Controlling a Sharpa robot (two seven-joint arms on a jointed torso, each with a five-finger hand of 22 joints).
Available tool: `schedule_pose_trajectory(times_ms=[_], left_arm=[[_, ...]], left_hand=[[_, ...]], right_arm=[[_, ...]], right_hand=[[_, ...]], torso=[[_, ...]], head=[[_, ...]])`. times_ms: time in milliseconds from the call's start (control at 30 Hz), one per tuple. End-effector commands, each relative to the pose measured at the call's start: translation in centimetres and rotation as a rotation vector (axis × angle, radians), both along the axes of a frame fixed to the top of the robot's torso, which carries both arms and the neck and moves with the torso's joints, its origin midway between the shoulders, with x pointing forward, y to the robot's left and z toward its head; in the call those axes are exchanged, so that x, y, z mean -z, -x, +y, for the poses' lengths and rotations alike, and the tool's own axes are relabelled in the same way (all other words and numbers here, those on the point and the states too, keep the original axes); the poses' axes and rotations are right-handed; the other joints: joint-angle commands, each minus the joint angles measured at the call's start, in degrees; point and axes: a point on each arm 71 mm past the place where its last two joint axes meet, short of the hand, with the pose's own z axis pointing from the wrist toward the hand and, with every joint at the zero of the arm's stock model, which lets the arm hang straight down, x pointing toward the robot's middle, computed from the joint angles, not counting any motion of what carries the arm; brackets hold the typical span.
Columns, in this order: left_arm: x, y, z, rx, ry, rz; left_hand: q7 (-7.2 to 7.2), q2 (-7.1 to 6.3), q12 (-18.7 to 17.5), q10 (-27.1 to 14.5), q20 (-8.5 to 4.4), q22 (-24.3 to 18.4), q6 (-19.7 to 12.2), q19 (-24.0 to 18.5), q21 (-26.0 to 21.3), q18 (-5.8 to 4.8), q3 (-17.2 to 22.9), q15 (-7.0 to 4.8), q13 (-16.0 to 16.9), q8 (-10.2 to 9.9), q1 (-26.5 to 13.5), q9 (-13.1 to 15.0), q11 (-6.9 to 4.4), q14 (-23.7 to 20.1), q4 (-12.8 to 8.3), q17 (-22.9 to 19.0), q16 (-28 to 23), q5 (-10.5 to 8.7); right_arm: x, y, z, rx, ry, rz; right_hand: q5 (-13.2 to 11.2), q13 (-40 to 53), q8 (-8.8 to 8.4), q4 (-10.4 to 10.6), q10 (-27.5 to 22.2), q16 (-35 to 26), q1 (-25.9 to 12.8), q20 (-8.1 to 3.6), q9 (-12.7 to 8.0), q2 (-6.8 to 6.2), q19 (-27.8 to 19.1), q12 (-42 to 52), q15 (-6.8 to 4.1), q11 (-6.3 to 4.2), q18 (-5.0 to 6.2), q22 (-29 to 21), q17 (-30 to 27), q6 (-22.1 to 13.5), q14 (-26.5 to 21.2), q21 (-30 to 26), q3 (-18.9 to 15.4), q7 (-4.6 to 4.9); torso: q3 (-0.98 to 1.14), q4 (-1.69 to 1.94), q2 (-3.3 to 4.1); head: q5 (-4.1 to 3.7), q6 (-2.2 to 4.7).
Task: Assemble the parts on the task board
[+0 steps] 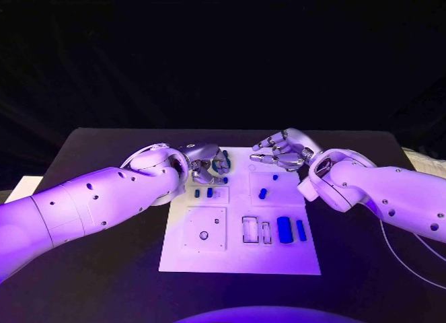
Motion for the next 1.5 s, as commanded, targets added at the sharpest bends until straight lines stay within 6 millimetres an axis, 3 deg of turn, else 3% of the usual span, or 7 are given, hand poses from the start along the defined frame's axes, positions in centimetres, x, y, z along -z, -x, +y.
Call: schedule_pose_trajectory(times_ms=[33,567,1500], left_arm=[[0.1,0.0,-0.5,0.028,-0.069,-0.053],[0.3,-0.4,-1.8,-0.011,-0.113,-0.075],[1.5,-0.5,-2.5,-0.018,-0.210,-0.019]], left_hand=[[-0.09,0.16,-0.6,1.1,-0.20,3.4,1.0,1.4,3.8,-1.24,0.6,-0.12,-1.0,-0.5,-0.7,-0.6,-0.15,1.5,0.0,1.2,1.3,0.29],[-0.42,0.58,-2.1,4.5,-0.73,9.4,3.8,3.6,10.4,-2.35,2.8,-0.70,-3.0,-1.1,-1.1,-1.7,-0.68,1.9,-0.3,-1.2,0.7,0.23],[-0.73,0.86,-2.6,6.8,-1.08,11.5,5.4,4.1,12.5,-2.72,4.2,-1.07,-3.6,-1.4,-0.9,-2.1,-1.15,1.9,-1.0,-2.4,0.5,0.23]], right_arm=[[-0.1,0.1,0.1,-0.004,-0.005,-0.015],[-0.1,0.1,0.3,-0.006,-0.007,-0.015],[-0.1,0.2,0.4,-0.014,-0.008,-0.011]], right_hand=[[0.3,3.3,0.00,-0.1,-0.4,-0.3,0.2,-0.01,0.1,0.55,-0.6,-0.2,-0.06,0.10,0.72,-0.1,10.8,0.3,4.9,-0.3,-0.2,-0.15],[0.4,3.3,0.00,-0.1,-0.4,-0.4,0.2,-0.01,0.1,0.60,-0.6,-0.3,-0.07,0.10,0.73,-0.1,10.8,0.3,4.9,-0.4,-0.3,-0.15],[0.6,3.4,0.00,-0.1,-0.3,-0.3,0.2,-0.02,0.1,0.66,-0.6,-0.1,-0.07,0.10,0.72,-0.1,10.8,0.3,4.9,-0.4,-0.3,-0.15]], torso=[[0.03,-0.06,0.05],[0.06,-0.07,0.07],[0.04,0.01,-0.01]], head=[[0.08,-0.10],[-0.14,-0.02],[-0.28,-0.71]])
